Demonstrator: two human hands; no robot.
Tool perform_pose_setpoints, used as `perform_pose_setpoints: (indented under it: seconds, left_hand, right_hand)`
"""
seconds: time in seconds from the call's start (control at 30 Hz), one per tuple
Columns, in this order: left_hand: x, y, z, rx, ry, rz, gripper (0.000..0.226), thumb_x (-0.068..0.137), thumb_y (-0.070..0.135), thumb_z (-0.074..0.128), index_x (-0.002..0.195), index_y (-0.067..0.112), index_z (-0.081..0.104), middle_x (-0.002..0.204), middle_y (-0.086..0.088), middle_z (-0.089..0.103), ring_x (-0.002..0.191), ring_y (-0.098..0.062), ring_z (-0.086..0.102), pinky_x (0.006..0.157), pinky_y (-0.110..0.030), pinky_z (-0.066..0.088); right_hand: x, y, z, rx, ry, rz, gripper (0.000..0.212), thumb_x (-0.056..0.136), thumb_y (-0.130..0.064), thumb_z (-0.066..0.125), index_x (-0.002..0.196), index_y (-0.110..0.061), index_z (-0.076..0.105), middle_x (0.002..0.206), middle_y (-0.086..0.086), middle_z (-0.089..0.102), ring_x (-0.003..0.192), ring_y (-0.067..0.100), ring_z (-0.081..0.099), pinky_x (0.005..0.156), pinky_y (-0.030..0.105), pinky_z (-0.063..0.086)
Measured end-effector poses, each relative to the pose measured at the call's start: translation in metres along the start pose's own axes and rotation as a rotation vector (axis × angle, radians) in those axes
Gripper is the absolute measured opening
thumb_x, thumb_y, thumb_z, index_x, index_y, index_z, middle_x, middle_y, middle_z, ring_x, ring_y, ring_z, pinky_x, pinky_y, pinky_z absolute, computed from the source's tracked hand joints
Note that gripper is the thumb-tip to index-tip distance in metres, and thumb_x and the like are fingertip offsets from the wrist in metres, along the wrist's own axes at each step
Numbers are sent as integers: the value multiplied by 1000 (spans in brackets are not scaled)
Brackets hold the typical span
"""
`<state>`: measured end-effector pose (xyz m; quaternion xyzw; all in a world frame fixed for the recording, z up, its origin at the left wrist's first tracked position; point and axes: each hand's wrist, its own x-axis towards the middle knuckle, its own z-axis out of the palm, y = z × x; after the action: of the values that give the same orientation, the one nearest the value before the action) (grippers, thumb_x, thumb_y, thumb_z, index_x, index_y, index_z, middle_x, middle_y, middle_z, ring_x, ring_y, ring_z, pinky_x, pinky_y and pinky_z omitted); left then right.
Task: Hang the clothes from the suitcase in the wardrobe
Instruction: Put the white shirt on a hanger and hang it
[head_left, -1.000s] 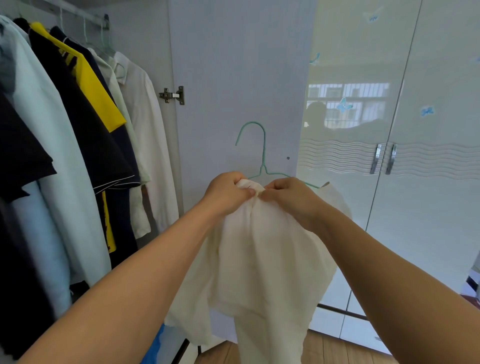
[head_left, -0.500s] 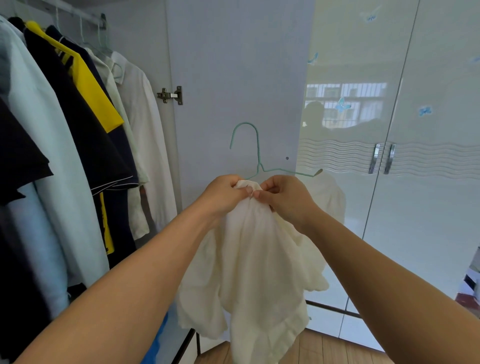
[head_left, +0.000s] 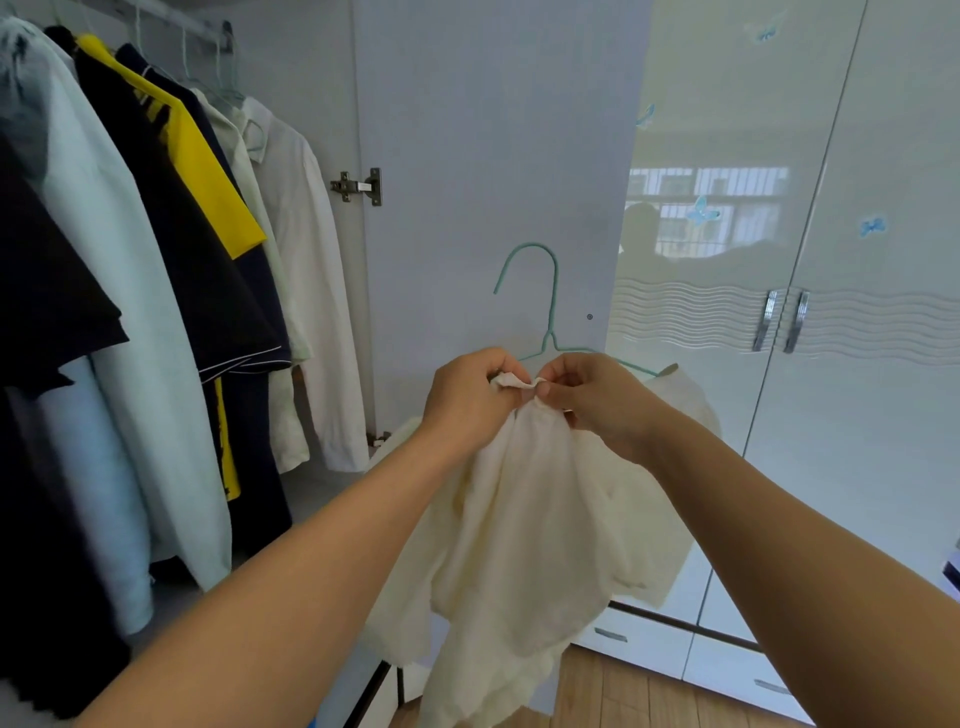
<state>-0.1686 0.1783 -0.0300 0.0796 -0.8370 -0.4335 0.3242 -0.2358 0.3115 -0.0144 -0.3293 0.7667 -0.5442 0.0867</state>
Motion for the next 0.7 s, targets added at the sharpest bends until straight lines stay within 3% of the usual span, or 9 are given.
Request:
perform_pose_setpoints:
  seconds: [0.07,0.17,0.3,0.37,0.6,0.7]
  left_hand:
    - [0,-1,2,-10,-7,4,10,83,18,74,92,22,71,93,6,68,87,-10,61,74,-18,47]
    - [1,-1,5,33,-29,23,7,84,17,72,89,22,73,90,5,69,87,-10,61,70,-14,43]
    - [1,-2,11,126,9,49,9,87,14,67,90,19,74,91,0,71,86,-16,62,75,-26,48]
    - [1,-4,10,144,26,62,9,88,13,66,88,18,74,88,0,70,84,-16,62,71,-25,46]
    - [0,-10,9,107,88,93,10,86,17,70,78,23,70,75,13,63,75,-10,59,67,-22,46]
    - [0,-10,3,94,19,92,6,84,14,72,88,17,75,79,10,65,72,-2,58,64,-9,43]
  right_hand:
    - [0,0,-2,55,-28,22,11,94,-5,57,84,-8,60,77,5,60,63,8,59,56,17,48]
    - [1,1,-4,56,-37,33,10,93,-3,57,85,-6,61,83,10,63,71,16,61,65,24,54]
    - [3,2,-4,75,7,48,11,91,-5,62,97,3,65,90,16,67,77,20,63,77,31,56]
    - [4,4,-3,81,20,52,15,90,-8,63,100,4,67,93,17,68,80,22,63,82,32,55]
    - [5,9,8,248,-24,150,22,100,-11,48,104,-3,68,106,15,70,91,23,66,84,33,55]
    - [5,11,7,354,-52,214,18,97,-7,52,101,0,67,101,14,71,88,23,67,82,34,56]
